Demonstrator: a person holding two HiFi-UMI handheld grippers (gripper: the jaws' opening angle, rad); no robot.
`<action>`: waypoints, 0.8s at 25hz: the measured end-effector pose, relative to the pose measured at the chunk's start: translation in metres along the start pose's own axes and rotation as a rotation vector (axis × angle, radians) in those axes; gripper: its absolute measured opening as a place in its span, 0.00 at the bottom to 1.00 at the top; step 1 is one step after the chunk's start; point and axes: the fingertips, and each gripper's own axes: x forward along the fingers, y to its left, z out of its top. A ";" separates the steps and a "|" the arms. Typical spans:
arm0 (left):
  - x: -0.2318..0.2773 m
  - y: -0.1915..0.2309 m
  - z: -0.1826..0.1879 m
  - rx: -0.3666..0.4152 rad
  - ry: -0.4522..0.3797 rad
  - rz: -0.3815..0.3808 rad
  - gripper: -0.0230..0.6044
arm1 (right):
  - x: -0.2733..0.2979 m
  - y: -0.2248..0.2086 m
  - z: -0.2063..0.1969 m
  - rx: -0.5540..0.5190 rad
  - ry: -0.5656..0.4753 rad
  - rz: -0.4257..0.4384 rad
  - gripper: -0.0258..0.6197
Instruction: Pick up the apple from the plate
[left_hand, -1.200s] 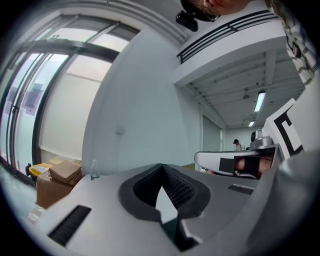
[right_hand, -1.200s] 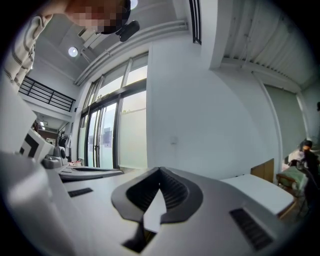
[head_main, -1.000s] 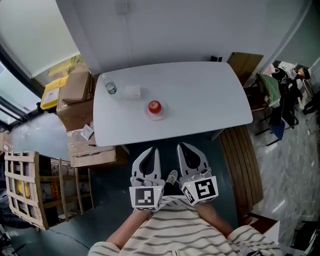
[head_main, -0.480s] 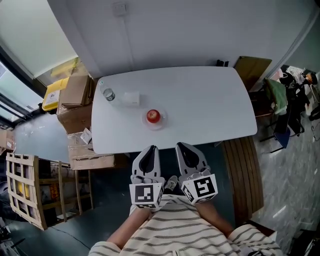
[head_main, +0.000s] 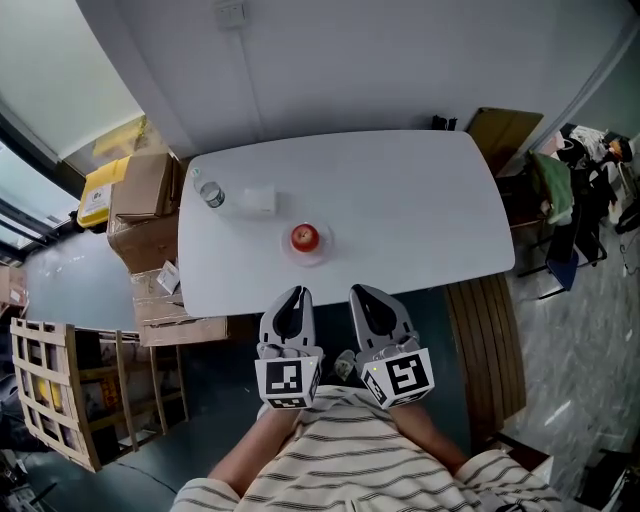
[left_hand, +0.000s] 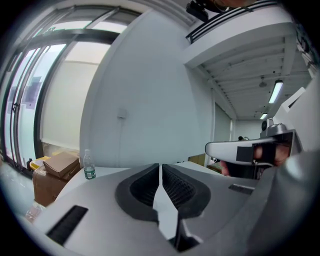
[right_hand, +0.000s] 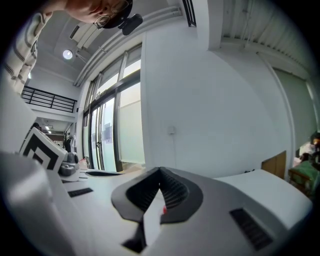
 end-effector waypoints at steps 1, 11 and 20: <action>0.004 0.002 -0.001 0.001 0.008 -0.004 0.04 | 0.002 -0.002 0.000 0.002 0.004 -0.007 0.06; 0.030 0.021 -0.037 -0.042 0.099 -0.028 0.13 | 0.012 -0.005 -0.018 0.024 0.055 -0.051 0.06; 0.059 0.036 -0.075 -0.055 0.179 -0.014 0.30 | 0.008 -0.016 -0.025 0.040 0.083 -0.097 0.06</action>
